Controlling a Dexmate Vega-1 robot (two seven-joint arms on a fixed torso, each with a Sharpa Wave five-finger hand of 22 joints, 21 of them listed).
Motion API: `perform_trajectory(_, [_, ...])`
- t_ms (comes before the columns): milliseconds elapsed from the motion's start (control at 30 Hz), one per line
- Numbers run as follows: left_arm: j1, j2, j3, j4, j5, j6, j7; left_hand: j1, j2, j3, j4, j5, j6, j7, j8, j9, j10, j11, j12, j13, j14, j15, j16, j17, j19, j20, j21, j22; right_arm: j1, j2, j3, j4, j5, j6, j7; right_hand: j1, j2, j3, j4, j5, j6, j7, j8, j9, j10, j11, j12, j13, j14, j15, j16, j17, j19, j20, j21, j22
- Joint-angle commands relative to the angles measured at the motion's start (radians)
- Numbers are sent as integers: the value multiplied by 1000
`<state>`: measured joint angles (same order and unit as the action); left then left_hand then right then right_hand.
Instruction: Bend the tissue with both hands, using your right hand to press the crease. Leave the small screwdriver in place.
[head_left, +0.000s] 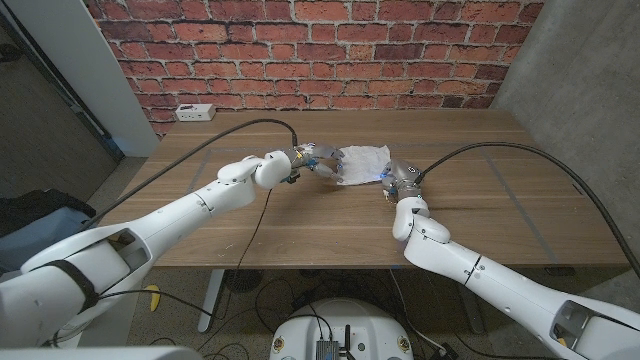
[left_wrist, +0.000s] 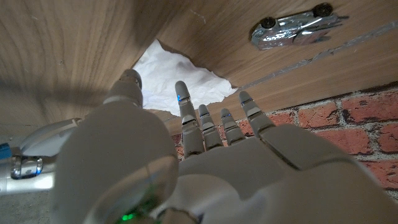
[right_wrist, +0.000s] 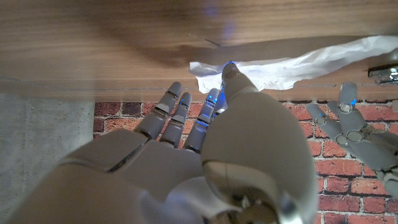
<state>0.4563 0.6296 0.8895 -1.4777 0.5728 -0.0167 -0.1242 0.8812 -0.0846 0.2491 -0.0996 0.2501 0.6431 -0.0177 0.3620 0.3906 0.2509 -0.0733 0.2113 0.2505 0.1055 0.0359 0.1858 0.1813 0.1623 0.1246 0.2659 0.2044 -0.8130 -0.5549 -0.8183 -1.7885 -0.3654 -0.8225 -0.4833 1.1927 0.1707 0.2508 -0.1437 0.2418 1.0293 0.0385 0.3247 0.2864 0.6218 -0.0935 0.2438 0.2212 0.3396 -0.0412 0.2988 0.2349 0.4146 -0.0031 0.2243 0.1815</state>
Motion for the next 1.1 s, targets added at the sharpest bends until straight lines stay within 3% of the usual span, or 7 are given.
perform_trajectory(33, [1, -11, 19, 4, 62, 7, 20, 15, -2, 1, -10, 10, 14, -6, -4, -4, 9, -11, 8, 1, 3, -6, 5, 1, 11, -6, 4, 2, -65, 10, 99, -57, 87, 71, -57, 15, -4, 17, -6, 9, 87, 100, 16, 13, 9, 18, 5, 5, 9, -129, -7, -2, -2, 14, 5, 2])
perform_trajectory(200, [13, -28, 15, 29, 53, -23, 79, 24, -13, -8, -19, 13, 23, 6, -10, -19, 14, -8, 9, -2, 30, -5, 13, 1, 25, 0, 9, 2, -75, 23, 126, -70, 128, 89, -66, 23, -13, 30, -13, 8, 102, 116, 29, 23, 22, 32, 13, 9, 15, -117, -15, -4, -8, 22, 1, 2])
perform_trajectory(367, [19, -37, 12, 39, 40, -45, 103, -8, -47, -44, -11, 14, -28, 17, -33, -29, -11, 24, 2, -1, 29, 20, 10, 3, 20, 18, 5, 3, -71, 37, 130, -75, 144, 81, -78, 27, -19, 41, -18, 3, 107, 126, 36, 30, 30, 35, 19, 12, 14, -108, -23, -6, -17, 26, -3, 2])
perform_trajectory(500, [26, -47, 11, 51, 28, -59, 121, -23, -60, -61, -7, 18, -23, 35, -29, -30, -20, 25, 1, 1, 28, 28, 9, 4, 16, 25, 4, 3, -69, 56, 136, -73, 155, 78, -102, 28, -22, 48, -19, 0, 109, 127, 40, 35, 43, 38, 27, 14, 20, -103, -26, -6, -22, 28, -5, 2])
perform_trajectory(667, [28, -54, 22, 50, 57, -54, 145, -12, -61, -69, -13, 26, 7, 23, -8, -24, -9, 9, 7, 3, 41, 17, 13, 4, 27, 13, 7, 4, -75, 66, 153, -73, 186, 110, -114, 28, -24, 58, -19, -6, 114, 131, 45, 42, 50, 34, 33, 17, 30, -99, -28, -6, -25, 30, -5, 3])
perform_trajectory(867, [41, -63, 26, 50, 100, -16, 204, 187, 71, 10, -61, 33, 105, -15, 72, -8, 53, -25, 31, 11, 99, -21, 20, 2, 90, -13, 33, 6, -90, 67, 178, -74, 227, 173, -127, 27, -26, 66, -19, -11, 113, 135, 48, 47, 57, 38, 39, 20, 33, -98, -32, -6, -27, 29, -6, 3])
perform_trajectory(1100, [52, -69, 23, 58, 117, 2, 268, 290, 196, 58, -56, -44, 282, 45, 146, -25, 170, -20, 59, 5, 175, -47, 28, -2, 136, -8, 61, 11, -97, 64, 188, -73, 245, 205, -141, 25, -27, 74, -18, -16, 110, 135, 50, 52, 61, 34, 44, 23, 36, -98, -36, -5, -30, 30, -7, 3])
